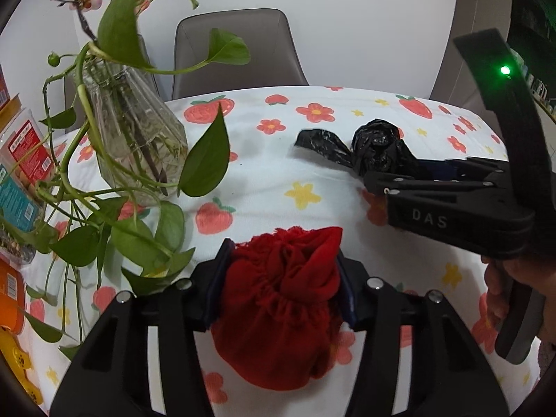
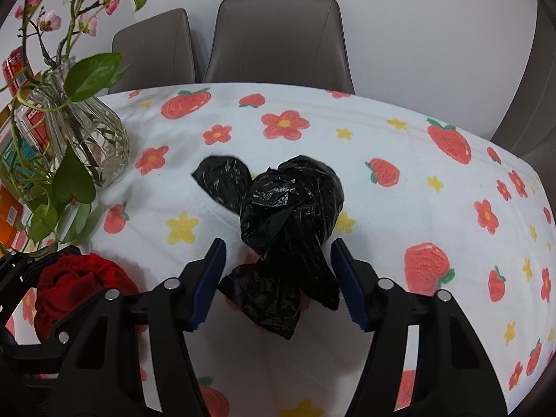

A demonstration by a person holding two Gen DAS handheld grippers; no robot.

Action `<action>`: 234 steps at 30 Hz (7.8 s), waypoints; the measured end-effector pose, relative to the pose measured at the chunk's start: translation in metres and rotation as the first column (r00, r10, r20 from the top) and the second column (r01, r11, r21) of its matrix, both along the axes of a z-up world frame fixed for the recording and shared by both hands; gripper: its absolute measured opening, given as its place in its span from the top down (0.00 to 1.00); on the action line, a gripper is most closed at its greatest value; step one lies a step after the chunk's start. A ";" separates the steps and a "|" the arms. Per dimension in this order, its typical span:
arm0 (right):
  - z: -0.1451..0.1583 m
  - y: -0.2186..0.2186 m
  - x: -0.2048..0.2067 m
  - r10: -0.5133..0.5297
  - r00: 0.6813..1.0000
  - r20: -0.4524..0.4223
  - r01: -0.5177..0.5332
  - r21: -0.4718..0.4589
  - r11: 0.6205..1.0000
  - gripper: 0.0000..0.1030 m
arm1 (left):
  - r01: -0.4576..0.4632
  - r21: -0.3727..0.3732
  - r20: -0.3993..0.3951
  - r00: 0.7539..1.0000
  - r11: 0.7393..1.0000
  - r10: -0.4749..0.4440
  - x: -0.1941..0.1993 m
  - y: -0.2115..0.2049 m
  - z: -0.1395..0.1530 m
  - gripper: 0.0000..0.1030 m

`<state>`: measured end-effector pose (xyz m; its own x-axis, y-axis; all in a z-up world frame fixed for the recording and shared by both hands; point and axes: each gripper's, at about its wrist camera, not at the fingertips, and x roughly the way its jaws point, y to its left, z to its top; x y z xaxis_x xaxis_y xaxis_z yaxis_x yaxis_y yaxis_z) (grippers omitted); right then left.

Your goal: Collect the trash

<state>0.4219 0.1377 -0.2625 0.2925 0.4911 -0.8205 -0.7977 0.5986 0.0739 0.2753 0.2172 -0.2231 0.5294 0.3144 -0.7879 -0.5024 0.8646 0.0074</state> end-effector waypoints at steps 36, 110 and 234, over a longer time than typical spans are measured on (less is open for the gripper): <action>0.060 -0.156 -0.156 -0.141 0.989 0.053 0.139 0.041 0.989 0.93 | 0.182 0.012 0.075 0.980 0.983 -0.182 -0.079 -0.079 0.061 0.58; -0.335 -0.659 -0.501 -0.948 0.190 -0.256 0.947 -0.205 0.246 0.92 | 0.954 -0.219 -0.190 0.163 0.204 -0.968 -0.272 -0.656 -0.343 0.57; 0.292 -0.341 -0.383 -0.316 0.936 0.154 0.301 0.115 0.947 0.17 | 0.111 0.032 0.081 0.990 0.993 -0.113 -0.333 -0.216 0.278 0.11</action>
<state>0.0393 -0.2034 0.0299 0.5712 0.4228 -0.7035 -0.5801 0.8143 0.0184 -0.0574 0.0014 0.0544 0.6255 0.2703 -0.7319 -0.4026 0.9154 -0.0060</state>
